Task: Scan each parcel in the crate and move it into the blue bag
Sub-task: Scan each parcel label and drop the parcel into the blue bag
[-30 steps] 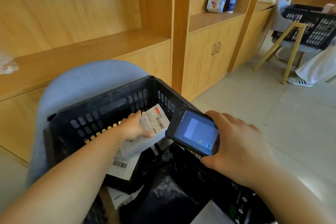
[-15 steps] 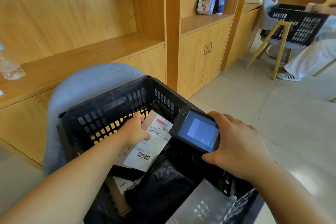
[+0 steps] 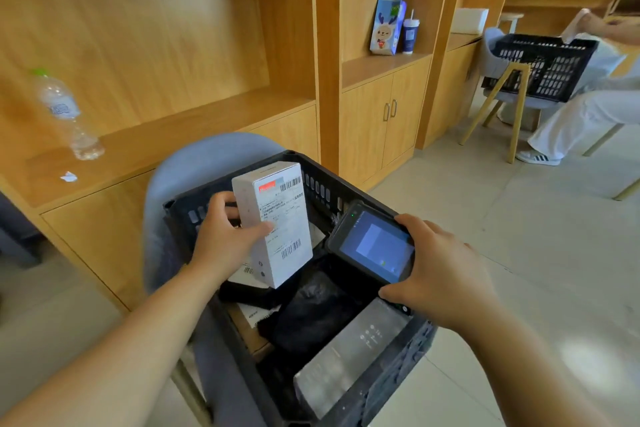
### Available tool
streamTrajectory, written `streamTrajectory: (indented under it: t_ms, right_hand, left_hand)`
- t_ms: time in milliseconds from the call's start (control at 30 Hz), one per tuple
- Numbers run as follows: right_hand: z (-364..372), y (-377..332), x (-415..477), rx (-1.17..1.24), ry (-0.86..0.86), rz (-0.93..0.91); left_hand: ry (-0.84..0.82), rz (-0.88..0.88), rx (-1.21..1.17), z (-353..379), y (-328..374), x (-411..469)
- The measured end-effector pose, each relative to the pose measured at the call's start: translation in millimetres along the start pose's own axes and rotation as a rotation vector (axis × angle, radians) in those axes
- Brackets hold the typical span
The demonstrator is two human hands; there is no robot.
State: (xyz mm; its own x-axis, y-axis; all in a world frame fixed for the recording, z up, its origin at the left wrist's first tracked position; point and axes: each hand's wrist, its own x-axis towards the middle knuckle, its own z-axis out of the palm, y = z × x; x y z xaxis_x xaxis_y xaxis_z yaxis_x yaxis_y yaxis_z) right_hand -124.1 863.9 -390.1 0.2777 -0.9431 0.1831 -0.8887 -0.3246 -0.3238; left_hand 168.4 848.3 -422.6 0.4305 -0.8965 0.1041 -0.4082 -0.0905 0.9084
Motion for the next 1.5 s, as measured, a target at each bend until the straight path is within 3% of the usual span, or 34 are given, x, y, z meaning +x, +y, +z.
streamTrajectory:
  t_ms: [333,667,933,1100,1300,1500]
  right_hand:
    - [-16.0,-20.9,-41.9,-0.108,-0.168,-0.061]
    - [-23.6,-33.6,-56.8,-0.128,-0.22,-0.123]
    - [-24.1,-36.8,-61.5,-0.107,-0.168,-0.122]
    - [-12.3,-57.8,-65.1,0.026,-0.073,-0.144]
    - [7.6,-112.2,-70.3,0.15,-0.069,-0.284]
    - [34.6,-183.3,-85.3,0.16,-0.179,-0.455]
  left_hand:
    - [0.221,-0.047,-0.224,-32.4,-9.2,-67.3]
    - [0.266,-0.013,-0.333,-45.2,-2.7,-91.5]
    - [0.281,0.034,-0.382,-52.7,1.8,-102.6]
    - [0.383,0.03,-0.449,-81.0,2.2,-128.8]
    - [0.545,0.02,-0.391,-144.9,-29.5,-191.8]
    - [0.755,-0.181,-0.129,-207.9,-88.7,-271.9]
